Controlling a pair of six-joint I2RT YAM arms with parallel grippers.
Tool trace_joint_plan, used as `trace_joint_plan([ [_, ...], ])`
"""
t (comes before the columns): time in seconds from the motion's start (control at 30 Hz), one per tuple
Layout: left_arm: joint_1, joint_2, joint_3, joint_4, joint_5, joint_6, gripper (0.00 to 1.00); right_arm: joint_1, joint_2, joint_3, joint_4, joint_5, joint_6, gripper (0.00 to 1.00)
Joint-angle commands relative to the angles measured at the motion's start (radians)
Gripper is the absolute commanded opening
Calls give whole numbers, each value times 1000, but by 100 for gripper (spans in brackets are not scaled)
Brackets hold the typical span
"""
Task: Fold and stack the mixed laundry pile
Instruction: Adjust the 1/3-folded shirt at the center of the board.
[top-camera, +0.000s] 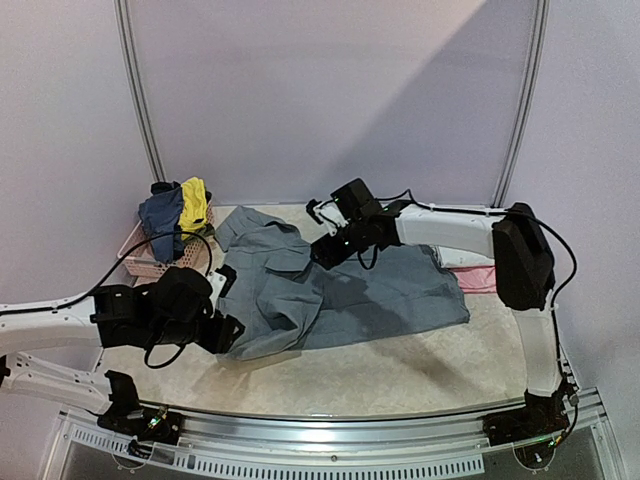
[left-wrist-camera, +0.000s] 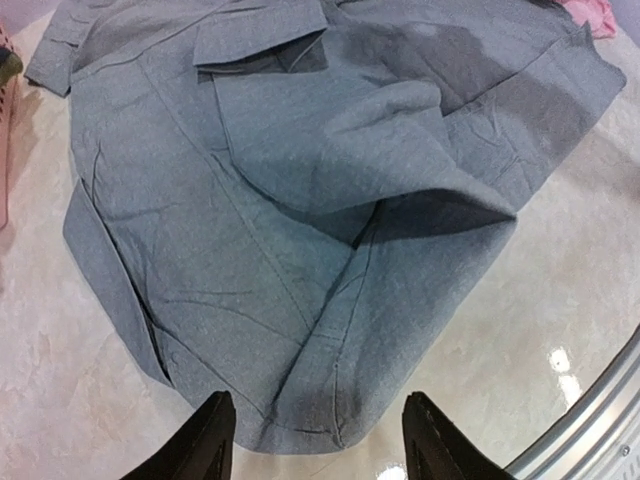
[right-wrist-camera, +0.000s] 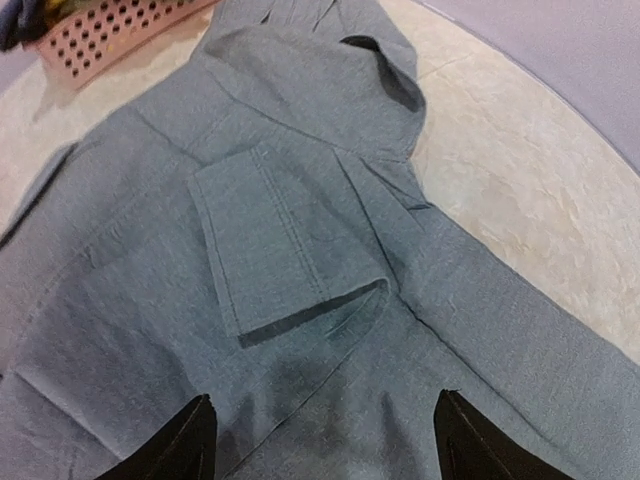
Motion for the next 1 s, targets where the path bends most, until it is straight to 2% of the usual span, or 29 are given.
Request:
trace_joint_plan([
  [0.0, -22, -65, -54, -10, 10, -64, 58, 46, 100, 72, -51, 148, -299, 74],
  [0.23, -24, -129, -71, -42, -15, -52, 57, 47, 146, 20, 96, 196, -575, 71],
  [0.43, -24, -121, -80, -43, -18, -37, 57, 69, 150, -94, 337, 228, -774, 75],
  [0.77, -24, -122, -104, -38, -19, -41, 55, 81, 226, -30, 423, 214, -844, 75],
  [0.97, -24, -123, -116, -32, -18, -45, 54, 88, 264, -3, 440, 200, -857, 71],
])
